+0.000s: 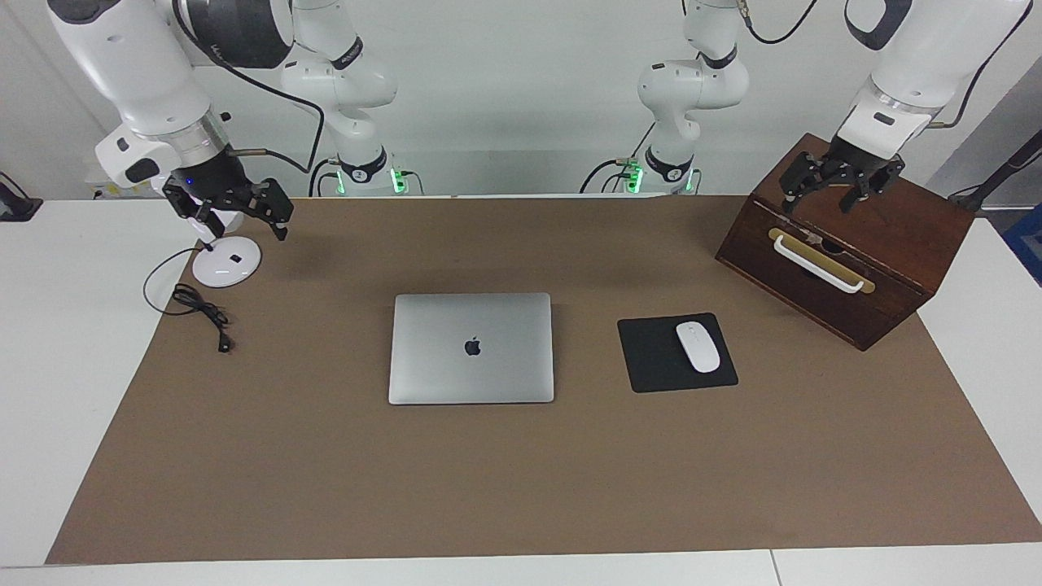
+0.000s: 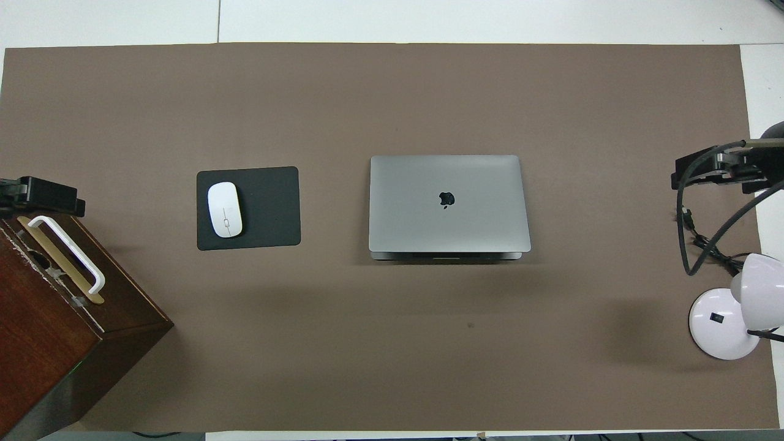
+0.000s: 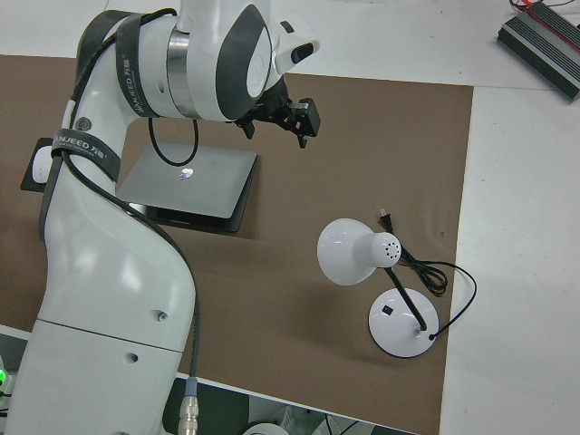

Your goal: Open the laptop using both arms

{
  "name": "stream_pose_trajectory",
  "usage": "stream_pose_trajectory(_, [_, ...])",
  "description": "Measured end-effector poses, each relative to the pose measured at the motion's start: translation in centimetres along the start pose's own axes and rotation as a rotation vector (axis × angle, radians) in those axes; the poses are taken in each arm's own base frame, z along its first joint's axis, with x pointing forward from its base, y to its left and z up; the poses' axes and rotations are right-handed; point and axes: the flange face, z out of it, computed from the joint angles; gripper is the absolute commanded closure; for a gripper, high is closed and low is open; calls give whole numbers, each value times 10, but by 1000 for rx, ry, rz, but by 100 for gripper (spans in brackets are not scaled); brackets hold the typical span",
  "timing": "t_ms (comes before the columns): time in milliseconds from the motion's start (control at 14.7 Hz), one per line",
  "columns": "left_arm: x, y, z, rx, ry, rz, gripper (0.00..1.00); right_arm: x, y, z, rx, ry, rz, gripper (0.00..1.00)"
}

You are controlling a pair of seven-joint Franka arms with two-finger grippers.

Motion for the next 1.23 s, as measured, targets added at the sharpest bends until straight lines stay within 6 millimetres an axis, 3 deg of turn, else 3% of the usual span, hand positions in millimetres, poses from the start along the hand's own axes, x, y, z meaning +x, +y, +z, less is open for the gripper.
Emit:
stream_pose_trajectory(751, [0,1,1,0,-1,1,0,-1,-7,0,0,1,-12,0])
stream_pose_trajectory(1160, [0,1,1,0,-1,2,0,-7,-7,12,-1,-18,-15,0])
stream_pose_trajectory(1229, [0,1,1,0,-1,2,19,-5,-8,12,1,2,-16,0])
